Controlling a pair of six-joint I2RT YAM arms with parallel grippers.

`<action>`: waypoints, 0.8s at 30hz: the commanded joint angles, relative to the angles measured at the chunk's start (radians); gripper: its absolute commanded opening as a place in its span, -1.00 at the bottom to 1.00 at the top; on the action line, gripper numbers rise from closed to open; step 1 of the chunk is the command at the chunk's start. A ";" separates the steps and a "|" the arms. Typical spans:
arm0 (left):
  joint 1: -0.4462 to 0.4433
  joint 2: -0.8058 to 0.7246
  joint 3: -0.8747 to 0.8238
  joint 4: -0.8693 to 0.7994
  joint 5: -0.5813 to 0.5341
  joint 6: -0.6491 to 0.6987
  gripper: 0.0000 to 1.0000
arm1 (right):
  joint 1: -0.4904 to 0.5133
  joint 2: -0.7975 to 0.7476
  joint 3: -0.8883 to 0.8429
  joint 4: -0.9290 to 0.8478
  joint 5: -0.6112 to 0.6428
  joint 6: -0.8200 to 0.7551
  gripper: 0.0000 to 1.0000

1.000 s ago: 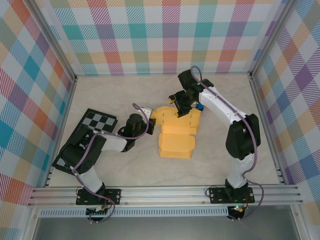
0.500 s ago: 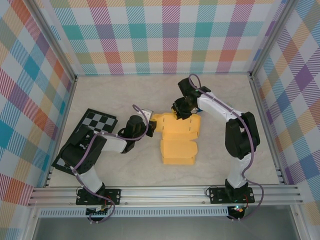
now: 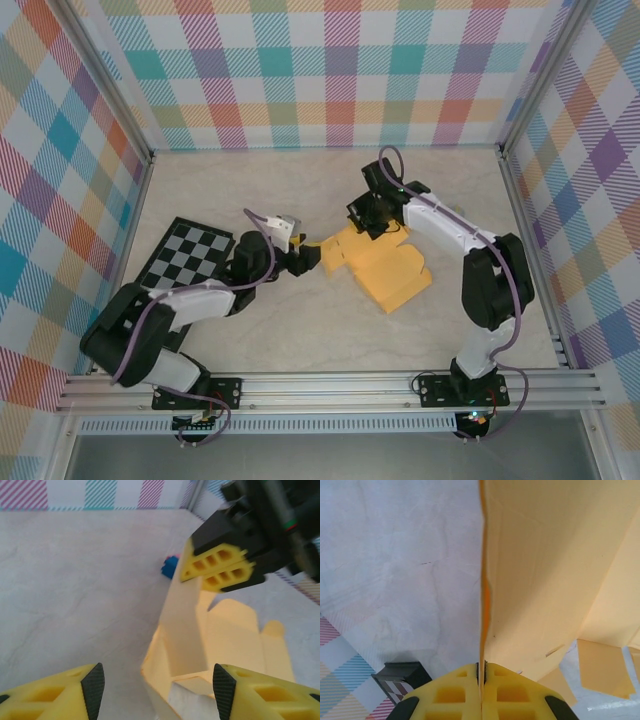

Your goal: Fold the paper box

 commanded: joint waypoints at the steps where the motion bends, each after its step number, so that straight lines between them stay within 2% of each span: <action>1: 0.032 -0.090 0.002 -0.185 0.073 0.083 0.26 | -0.022 -0.049 -0.068 0.143 -0.054 -0.089 -1.00; 5: 0.075 -0.112 -0.005 -0.270 0.103 0.152 0.26 | -0.035 -0.055 -0.113 0.281 -0.200 -0.140 -0.97; 9: 0.076 -0.077 0.018 -0.343 0.072 0.249 0.26 | -0.038 -0.054 -0.144 0.374 -0.270 -0.187 -1.00; 12: 0.075 -0.041 0.022 -0.345 0.148 0.353 0.26 | -0.042 -0.056 -0.173 0.416 -0.304 -0.196 -1.00; 16: 0.071 0.015 0.048 -0.333 0.166 0.368 0.26 | -0.047 -0.065 -0.209 0.451 -0.321 -0.196 -1.00; 24: 0.040 0.143 0.115 -0.216 0.103 0.327 0.21 | -0.049 -0.067 -0.297 0.543 -0.339 -0.169 -1.00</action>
